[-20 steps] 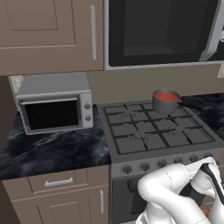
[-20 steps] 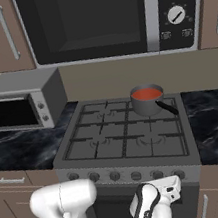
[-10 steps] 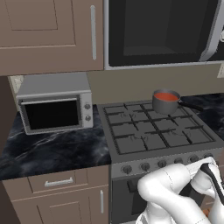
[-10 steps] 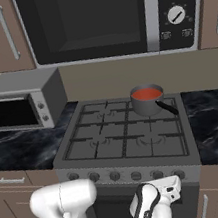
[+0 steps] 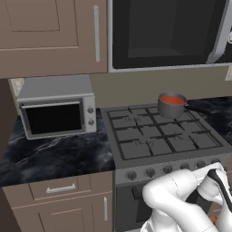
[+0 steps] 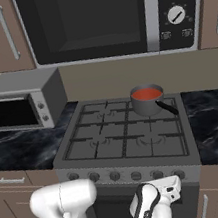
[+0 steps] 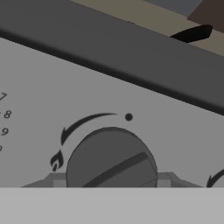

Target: Wait until the marinara sauce is simmered to a deep red color and then turn off the stove.

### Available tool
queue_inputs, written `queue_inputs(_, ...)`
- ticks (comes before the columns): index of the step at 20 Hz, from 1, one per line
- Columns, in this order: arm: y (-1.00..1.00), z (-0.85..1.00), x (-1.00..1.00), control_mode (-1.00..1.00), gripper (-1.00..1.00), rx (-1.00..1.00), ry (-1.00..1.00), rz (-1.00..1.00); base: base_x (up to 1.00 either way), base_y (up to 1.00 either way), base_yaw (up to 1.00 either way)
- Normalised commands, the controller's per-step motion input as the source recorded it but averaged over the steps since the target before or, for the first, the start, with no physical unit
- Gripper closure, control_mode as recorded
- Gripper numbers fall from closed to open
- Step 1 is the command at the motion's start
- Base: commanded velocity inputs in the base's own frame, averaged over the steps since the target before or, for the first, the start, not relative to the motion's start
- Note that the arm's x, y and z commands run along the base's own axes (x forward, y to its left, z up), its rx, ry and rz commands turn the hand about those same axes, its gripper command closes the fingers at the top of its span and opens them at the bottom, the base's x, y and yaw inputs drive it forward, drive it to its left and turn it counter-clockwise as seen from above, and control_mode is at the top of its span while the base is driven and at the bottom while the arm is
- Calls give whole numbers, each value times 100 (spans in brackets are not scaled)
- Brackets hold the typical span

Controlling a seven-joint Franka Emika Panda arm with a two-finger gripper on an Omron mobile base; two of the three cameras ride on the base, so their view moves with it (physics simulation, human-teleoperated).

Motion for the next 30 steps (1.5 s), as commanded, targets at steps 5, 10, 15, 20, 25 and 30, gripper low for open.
queue_inputs(5, 0, 0, 0, -100, 100, 0, 0, 0, 0, 0, 0)
queue_inputs(10, 0, 0, 0, -100, 100, 0, 0, 0, 0, 0, 0)
queue_inputs(15, 0, 0, 0, -100, 100, 0, 0, 0, 0, 0, 0)
queue_inputs(20, 0, 0, 0, -100, 100, 0, 0, 0, 0, 0, 0)
queue_inputs(25, 0, 0, 0, -100, 100, 0, 0, 0, 0, 0, 0)
queue_inputs(30, 0, 0, 0, -100, 100, 0, 0, 0, 0, 0, 0)
